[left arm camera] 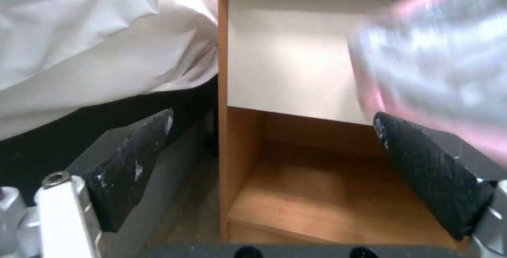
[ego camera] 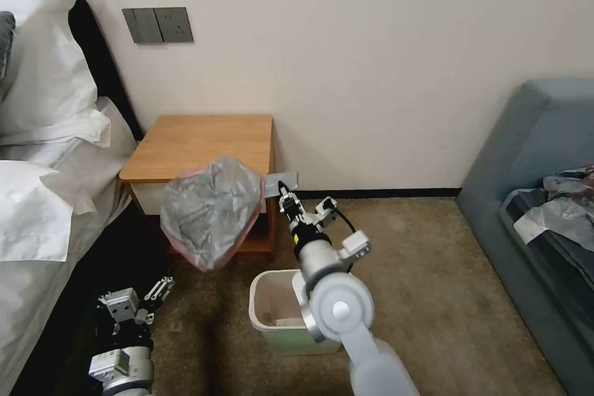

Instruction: Pick up the garbage bag from the table and place it over the trash can.

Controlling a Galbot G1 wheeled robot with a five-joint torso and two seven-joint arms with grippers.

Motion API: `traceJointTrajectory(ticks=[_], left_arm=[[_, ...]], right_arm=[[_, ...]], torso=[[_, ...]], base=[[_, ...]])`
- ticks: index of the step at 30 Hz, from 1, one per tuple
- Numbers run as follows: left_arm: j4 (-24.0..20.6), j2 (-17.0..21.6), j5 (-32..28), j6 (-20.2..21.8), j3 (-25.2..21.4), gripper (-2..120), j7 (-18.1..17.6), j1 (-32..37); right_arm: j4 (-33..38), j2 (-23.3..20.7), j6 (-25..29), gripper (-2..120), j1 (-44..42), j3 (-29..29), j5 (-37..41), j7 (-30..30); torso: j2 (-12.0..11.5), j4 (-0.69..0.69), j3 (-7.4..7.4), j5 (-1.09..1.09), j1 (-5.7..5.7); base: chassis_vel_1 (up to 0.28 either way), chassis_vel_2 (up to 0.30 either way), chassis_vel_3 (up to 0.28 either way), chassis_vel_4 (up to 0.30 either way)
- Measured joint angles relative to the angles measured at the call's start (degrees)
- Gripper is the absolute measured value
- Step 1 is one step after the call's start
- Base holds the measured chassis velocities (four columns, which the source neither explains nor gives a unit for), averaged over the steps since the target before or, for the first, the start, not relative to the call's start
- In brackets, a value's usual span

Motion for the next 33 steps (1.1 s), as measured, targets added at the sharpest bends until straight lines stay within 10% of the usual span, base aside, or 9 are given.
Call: traceJointTrajectory(ticks=[33], left_arm=[[4.28, 2.04, 0.19, -0.2, 1.32, 100, -0.13, -2.8]], right_arm=[[6.88, -10.96, -1.58, 0, -18.62, -1.57, -10.46, 6.78]], torso=[[0.0, 0.0, 0.0, 0.0, 0.0]], base=[[0.0, 0.0, 0.0, 0.0]])
